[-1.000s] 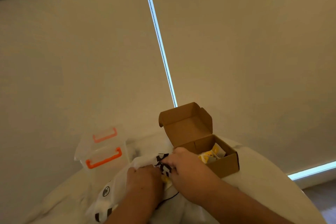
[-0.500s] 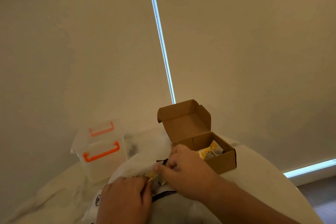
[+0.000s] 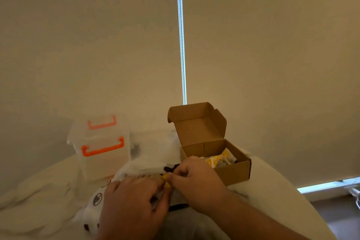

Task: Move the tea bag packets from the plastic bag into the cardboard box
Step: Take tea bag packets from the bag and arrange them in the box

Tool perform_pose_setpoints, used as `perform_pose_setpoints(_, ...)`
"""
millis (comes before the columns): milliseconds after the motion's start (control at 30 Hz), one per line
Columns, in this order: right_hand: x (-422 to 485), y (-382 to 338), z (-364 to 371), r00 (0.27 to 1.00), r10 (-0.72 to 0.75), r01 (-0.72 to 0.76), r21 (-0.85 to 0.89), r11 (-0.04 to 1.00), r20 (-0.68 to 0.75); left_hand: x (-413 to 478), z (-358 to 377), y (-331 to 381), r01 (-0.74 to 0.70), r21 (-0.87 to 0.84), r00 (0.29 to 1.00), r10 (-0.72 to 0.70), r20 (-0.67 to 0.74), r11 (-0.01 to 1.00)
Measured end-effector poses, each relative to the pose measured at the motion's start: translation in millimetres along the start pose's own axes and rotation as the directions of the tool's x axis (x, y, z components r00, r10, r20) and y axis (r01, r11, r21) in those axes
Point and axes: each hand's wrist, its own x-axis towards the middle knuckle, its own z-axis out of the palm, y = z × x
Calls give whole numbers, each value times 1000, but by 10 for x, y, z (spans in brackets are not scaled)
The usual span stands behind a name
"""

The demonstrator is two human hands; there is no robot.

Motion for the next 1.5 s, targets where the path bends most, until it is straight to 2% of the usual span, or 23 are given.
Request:
perform_pose_setpoints(133,-22,-81,-207,999,-54,53,-30,998,-10,6,-18,0,37,-51,999,-37,-3,998)
perform_pose_setpoints(200,-26,-85,-330,996,-76,78,31,996,-52,13,36,-45,26,-36,1000,-26,-1,999)
perform_pose_setpoints(300,14,-7,-487,976,-6,57,229,972,-219,35,75,-87,15,-14,996,-14,93,1000)
perform_pose_setpoints(367,88,133,-588,923,110,-9,265,964,-369,53,81,-106,24,-68,991,-14,130,997)
perform_pose_setpoints(400,141,235,-640,894,153,-71,204,976,-421,65,81,-104,25,-85,991,-14,131,996)
perform_pose_setpoints(467,259,491,-718,870,199,-249,-55,967,-451,78,94,-109,16,-86,992,-5,128,996)
perform_pose_setpoints(567,351,752,-721,861,367,-491,-385,781,-353,81,123,-156,7,-79,993,2,117,997)
perform_pose_setpoints(633,343,774,-676,842,457,-537,-509,672,-286,87,143,-177,-5,-88,996,13,94,996)
perform_pose_setpoints(733,337,735,-658,846,443,-528,-584,617,-297,114,156,-192,-6,-100,996,15,85,995)
perform_pose_setpoints(833,353,673,-649,875,347,-477,-475,739,-339,137,158,-200,-17,-87,995,25,97,996)
perform_pose_setpoints(867,339,617,-635,897,275,-409,-409,816,-346,143,166,-202,-19,-82,994,28,103,996)
perform_pose_setpoints(933,262,429,-575,936,88,-183,-257,949,-341,151,179,-205,-13,-68,993,21,116,998)
perform_pose_setpoints(1000,128,190,-479,947,-90,45,-149,988,-307,153,192,-206,-9,-44,992,15,128,999)
perform_pose_setpoints(1067,1,-7,-362,960,-194,172,-125,977,-202,155,190,-205,1,-4,990,0,138,1000)
perform_pose_setpoints(1167,-54,-75,-145,992,-128,127,-282,951,17,159,200,-205,3,51,990,-11,142,999)
perform_pose_setpoints(1233,-29,-44,-14,995,-41,71,-389,919,86,162,220,-210,-2,61,991,-7,137,998)
perform_pose_setpoints(1333,19,9,89,993,36,17,-439,899,112,177,278,-228,13,71,991,-23,133,997)
perform_pose_setpoints(1500,63,45,125,997,57,-16,-556,831,55,205,390,-265,17,103,988,-33,150,995)
